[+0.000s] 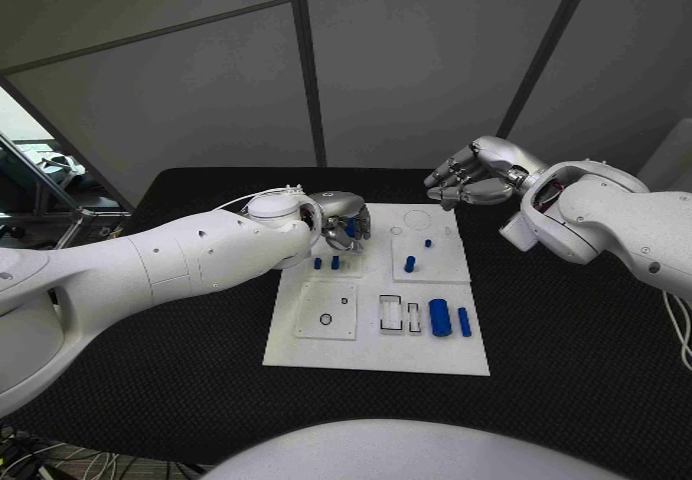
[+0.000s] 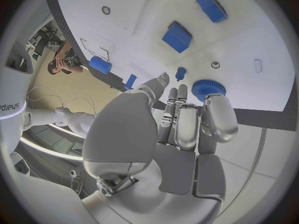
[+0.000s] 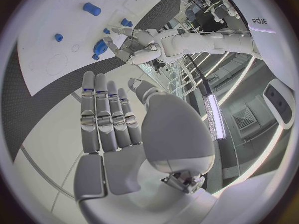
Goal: Assemble the parts on the task board
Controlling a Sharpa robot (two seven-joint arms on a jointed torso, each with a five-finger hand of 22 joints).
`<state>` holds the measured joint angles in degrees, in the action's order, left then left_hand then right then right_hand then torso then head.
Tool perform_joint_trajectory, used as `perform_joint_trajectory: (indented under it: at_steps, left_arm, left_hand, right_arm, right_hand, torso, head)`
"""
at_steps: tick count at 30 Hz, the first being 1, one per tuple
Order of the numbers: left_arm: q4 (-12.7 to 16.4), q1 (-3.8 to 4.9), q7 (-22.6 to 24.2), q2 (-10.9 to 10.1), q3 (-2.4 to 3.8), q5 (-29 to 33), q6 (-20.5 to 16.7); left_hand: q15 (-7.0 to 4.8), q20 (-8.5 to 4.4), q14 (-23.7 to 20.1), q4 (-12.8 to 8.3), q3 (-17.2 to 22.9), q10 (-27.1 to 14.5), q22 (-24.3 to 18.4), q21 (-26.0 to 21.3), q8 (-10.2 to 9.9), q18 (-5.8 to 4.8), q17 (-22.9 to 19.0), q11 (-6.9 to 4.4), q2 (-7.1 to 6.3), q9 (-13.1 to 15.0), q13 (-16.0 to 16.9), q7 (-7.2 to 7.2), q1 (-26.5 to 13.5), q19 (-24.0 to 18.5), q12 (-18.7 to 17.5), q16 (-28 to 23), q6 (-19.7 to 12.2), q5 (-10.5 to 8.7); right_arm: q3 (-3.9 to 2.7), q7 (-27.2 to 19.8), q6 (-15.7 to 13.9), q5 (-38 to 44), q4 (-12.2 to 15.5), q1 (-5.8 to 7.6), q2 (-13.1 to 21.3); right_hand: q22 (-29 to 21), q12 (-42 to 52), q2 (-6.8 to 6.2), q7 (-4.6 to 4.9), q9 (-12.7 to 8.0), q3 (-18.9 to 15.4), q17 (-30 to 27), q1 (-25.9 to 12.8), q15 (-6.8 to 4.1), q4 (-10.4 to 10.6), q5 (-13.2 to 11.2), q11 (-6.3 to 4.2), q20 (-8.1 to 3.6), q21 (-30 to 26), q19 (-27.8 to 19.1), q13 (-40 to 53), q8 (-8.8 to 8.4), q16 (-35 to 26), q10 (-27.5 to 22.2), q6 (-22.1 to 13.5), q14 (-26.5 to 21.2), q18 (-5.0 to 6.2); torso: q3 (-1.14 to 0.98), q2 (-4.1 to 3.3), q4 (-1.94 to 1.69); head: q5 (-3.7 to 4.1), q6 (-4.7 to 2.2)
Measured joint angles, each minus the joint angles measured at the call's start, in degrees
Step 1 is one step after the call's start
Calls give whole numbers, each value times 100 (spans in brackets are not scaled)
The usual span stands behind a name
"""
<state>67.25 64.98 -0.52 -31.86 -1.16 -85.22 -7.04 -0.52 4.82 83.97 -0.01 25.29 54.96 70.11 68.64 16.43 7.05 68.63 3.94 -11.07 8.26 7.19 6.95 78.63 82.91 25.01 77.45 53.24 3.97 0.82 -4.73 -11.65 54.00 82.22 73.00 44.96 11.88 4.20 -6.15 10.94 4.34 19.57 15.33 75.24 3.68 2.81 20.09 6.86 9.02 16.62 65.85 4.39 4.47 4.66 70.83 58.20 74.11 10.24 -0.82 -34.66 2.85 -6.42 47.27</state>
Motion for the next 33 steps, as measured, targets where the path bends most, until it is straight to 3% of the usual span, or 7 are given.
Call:
perform_joint_trajectory:
  at_steps: [14, 33]
  left_arm:
    - [-219, -4, -132, 147, -2, -141, 223]
    - [-282, -5, -176, 199, -1, -173, 420]
  left_hand:
    - [0, 0, 0, -16, 51, 141, 10, 7, -86, -1, -34, 20, 3, -41, -63, 41, 3, 42, -95, 0, 82, 0]
    - [-41, -41, -1, -190, 447, 727, 156, 130, -154, 0, -103, -76, 216, -73, -96, -2, 183, 82, -241, 44, 514, 0]
  right_arm:
    - [0, 0, 0, 10, 10, 0, 2]
    - [0, 1, 1, 15, 15, 0, -8]
  right_hand:
    - [-5, 0, 0, 0, -1, 0, -1, 0, 0, 0, 0, 0, 0, 0, 0, 1, -2, 0, 0, 0, 0, 0]
    - [-5, 0, 0, 0, -1, 0, 5, 0, 0, 0, 0, 0, 0, 0, 0, 1, -2, 0, 0, 0, 0, -1]
  torso:
    - [-3, -1, -2]
    - [-3, 2, -7]
  head:
    - [13, -5]
    - [15, 32]
